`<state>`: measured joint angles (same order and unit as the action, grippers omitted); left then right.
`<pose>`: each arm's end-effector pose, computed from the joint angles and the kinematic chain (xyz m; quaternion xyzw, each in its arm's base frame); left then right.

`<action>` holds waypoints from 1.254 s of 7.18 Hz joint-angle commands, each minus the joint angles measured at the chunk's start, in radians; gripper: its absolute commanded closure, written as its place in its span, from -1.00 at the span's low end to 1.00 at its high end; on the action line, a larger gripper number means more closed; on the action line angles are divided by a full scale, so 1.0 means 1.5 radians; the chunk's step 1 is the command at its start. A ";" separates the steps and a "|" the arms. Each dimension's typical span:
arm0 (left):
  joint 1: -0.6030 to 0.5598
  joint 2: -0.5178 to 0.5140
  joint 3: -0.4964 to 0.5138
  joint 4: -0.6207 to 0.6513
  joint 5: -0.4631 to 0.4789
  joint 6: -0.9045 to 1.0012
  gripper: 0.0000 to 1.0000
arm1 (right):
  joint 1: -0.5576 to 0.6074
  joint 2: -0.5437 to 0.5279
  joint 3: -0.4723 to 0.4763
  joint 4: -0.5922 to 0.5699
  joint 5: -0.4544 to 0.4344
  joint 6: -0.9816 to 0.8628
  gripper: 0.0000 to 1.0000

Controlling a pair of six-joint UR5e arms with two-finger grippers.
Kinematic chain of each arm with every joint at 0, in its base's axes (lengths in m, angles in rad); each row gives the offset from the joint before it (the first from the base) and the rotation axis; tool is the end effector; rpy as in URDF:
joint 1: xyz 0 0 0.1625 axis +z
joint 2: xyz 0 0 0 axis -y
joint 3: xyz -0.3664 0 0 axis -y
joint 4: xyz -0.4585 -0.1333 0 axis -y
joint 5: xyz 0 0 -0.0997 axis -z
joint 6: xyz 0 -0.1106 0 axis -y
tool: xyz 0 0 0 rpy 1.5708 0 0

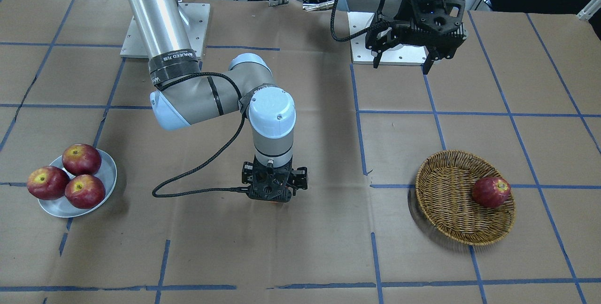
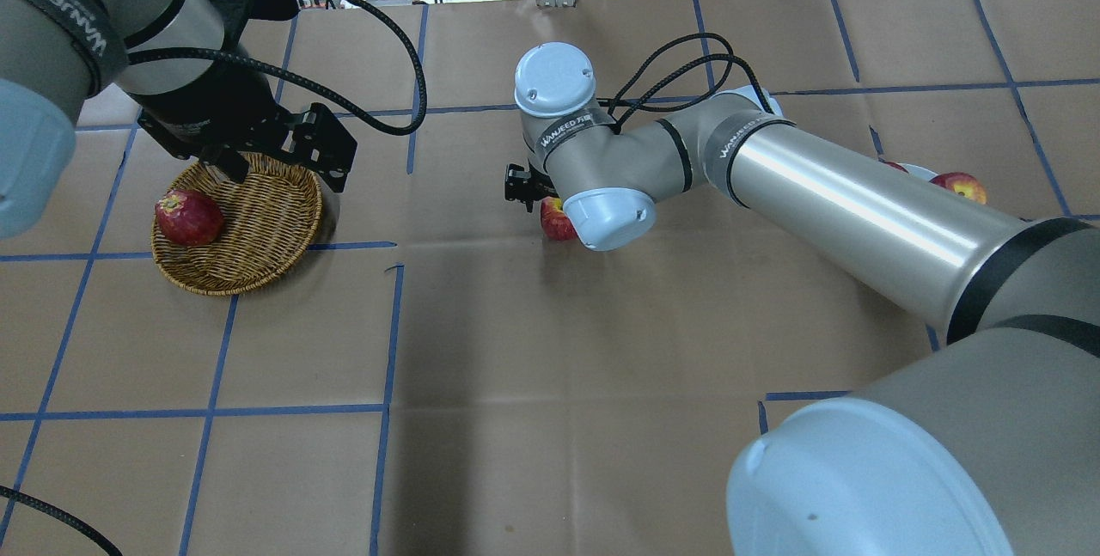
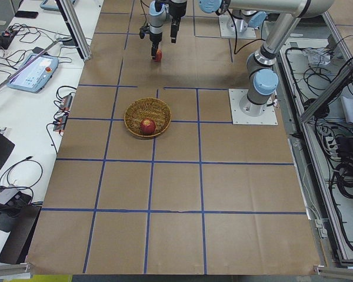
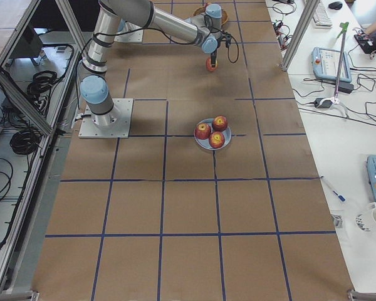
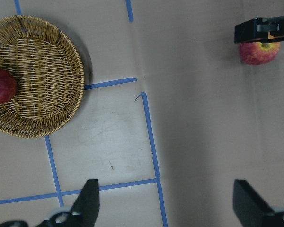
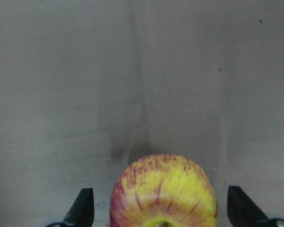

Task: Transfer apple from basket to plate
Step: 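Grasp the apple with the right gripper while the left gripper returns to the basket, then carry the apple with the right gripper onto the white plate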

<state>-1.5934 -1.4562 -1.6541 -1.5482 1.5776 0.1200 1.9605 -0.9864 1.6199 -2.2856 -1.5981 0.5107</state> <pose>-0.1443 -0.5188 0.4358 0.0711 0.9971 -0.0267 0.0047 0.3789 -0.5795 0.0946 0.0610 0.9972 -0.0425 0.0054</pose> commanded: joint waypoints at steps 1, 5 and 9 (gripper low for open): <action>0.001 0.001 -0.002 -0.001 0.000 0.000 -0.98 | -0.002 0.000 0.014 -0.008 0.000 0.000 -0.47; 0.001 -0.005 0.003 -0.007 0.001 0.000 -0.98 | -0.027 -0.064 -0.015 0.031 -0.021 -0.007 -0.23; 0.000 0.001 0.000 -0.017 0.002 0.000 -0.98 | -0.255 -0.276 0.121 0.136 -0.024 -0.342 -0.25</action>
<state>-1.5937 -1.4547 -1.6546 -1.5683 1.5799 0.1197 1.7186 -1.3012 1.6993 -2.0915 -1.6350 0.2001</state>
